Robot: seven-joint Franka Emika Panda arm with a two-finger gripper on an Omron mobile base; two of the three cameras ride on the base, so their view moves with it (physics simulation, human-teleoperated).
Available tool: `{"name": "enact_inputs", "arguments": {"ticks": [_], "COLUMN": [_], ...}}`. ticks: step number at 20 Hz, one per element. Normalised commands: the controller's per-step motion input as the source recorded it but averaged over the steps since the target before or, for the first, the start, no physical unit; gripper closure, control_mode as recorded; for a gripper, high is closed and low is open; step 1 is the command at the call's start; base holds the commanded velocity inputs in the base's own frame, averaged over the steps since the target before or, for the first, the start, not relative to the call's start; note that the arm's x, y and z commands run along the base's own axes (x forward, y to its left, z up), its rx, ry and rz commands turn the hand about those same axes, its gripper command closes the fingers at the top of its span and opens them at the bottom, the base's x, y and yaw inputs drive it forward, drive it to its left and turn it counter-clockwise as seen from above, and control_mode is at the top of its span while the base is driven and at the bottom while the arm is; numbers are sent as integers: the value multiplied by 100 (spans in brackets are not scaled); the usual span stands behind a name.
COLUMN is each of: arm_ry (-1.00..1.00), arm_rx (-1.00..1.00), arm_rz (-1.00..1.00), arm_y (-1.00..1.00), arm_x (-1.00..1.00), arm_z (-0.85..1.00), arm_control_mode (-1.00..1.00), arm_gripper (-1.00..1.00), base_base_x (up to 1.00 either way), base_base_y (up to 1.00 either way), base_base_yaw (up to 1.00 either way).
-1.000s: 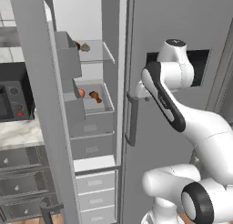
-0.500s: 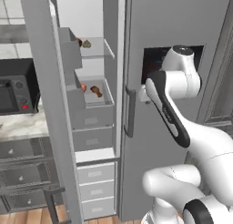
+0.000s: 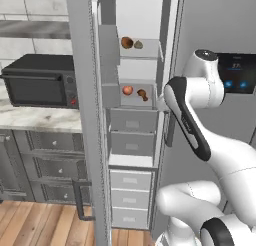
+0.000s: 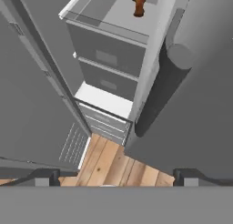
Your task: Take the garlic and potato from the highest rack and move them to the second highest rack where the chicken drumstick and peach are located, to maximize freezer space. Close the freezer door after rearranging.
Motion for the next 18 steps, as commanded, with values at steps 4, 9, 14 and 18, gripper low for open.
{"name": "enact_inputs", "arguments": {"ticks": [4,9,14,18], "arm_ry": [0,0,0,0], "arm_rx": [0,0,0,0], "arm_rz": [0,0,0,0], "arm_y": [0,0,0,0], "arm_x": [0,0,0,0], "arm_z": [0,0,0,0], "arm_control_mode": [100,100,100,100], "arm_gripper": [-100,-100,-100,-100], "base_base_x": [19,37,39,39], "base_base_y": [-1,-4,-9,0], "base_base_yaw": [18,14,21,22]}}
